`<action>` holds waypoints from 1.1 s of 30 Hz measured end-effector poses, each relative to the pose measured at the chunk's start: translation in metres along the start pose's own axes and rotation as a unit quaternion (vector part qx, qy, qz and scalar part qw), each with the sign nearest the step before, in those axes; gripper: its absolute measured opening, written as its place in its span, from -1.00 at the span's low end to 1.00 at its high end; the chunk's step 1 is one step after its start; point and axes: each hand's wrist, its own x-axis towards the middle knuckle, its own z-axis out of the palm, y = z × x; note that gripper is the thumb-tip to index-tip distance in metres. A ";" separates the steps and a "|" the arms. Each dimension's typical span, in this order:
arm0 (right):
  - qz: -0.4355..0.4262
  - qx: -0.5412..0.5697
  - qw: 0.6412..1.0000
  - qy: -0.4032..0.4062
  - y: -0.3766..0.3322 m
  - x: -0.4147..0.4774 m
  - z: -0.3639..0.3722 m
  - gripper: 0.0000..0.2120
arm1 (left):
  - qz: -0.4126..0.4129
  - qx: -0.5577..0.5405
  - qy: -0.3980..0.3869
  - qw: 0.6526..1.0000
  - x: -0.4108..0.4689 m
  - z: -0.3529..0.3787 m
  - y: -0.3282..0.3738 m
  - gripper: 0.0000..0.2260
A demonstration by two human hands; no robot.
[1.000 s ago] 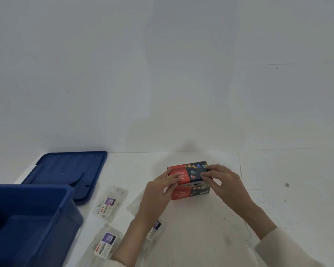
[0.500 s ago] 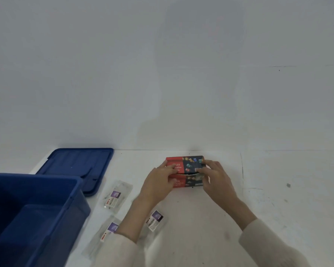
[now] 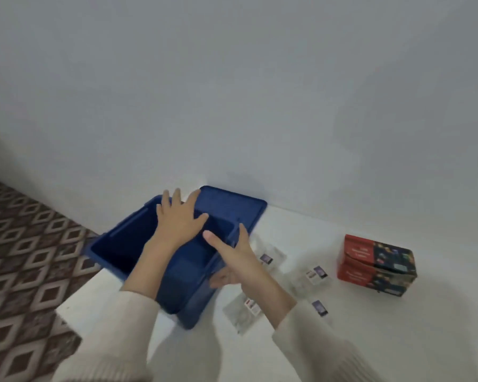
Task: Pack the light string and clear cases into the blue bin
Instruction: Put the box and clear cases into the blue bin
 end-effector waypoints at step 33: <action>-0.036 -0.162 0.888 0.430 0.008 -0.279 -0.390 -0.70 | 0.182 -0.117 -0.251 0.943 -0.124 0.073 0.309 -0.73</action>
